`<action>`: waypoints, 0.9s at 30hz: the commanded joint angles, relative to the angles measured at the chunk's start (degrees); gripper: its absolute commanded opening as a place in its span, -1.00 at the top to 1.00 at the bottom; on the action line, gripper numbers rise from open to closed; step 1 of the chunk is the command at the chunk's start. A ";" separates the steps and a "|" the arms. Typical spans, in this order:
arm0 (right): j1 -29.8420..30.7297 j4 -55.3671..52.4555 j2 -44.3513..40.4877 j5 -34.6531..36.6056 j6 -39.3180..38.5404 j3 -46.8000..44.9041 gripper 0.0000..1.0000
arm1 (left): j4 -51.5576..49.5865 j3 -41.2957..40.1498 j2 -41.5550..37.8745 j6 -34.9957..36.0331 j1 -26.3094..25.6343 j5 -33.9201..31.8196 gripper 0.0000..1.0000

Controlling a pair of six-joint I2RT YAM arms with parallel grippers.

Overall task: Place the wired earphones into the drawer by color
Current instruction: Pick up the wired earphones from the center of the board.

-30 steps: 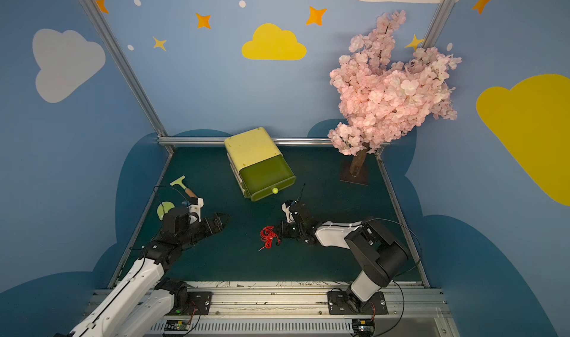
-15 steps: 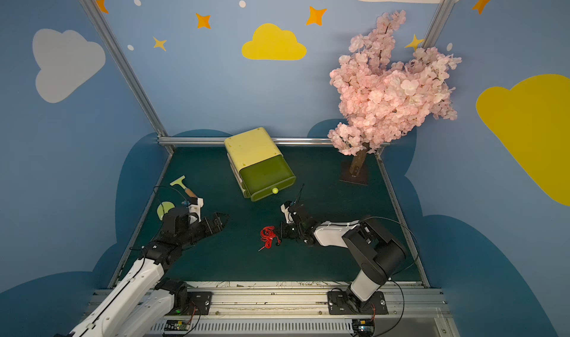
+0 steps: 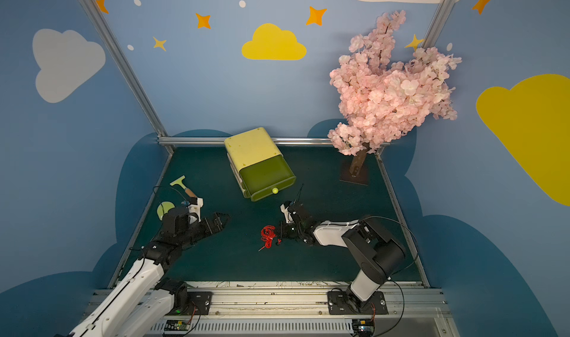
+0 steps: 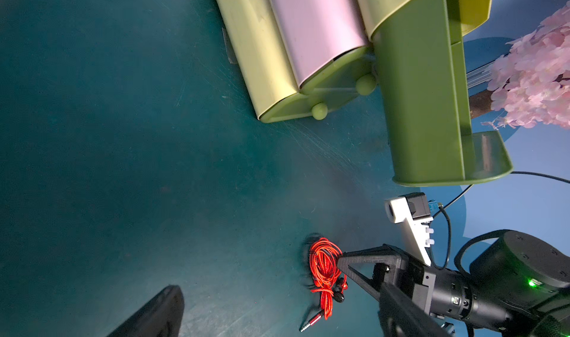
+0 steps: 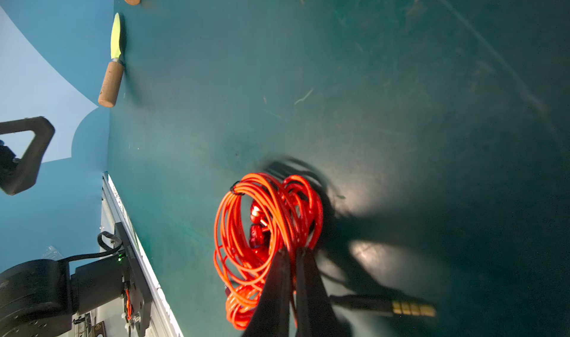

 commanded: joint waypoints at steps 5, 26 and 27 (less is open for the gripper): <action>0.19 -6.04 -7.67 1.98 -1.99 1.02 0.84 | -0.09 -0.24 -0.57 -0.05 -0.14 -0.26 -1.00; -1.70 -26.00 -35.74 14.94 -13.82 12.77 0.85 | 0.13 9.54 7.03 1.00 -0.25 -1.60 -1.00; -2.26 -26.78 -35.50 14.87 -14.48 14.34 0.85 | 0.33 9.77 7.50 1.00 -0.23 -1.58 -1.00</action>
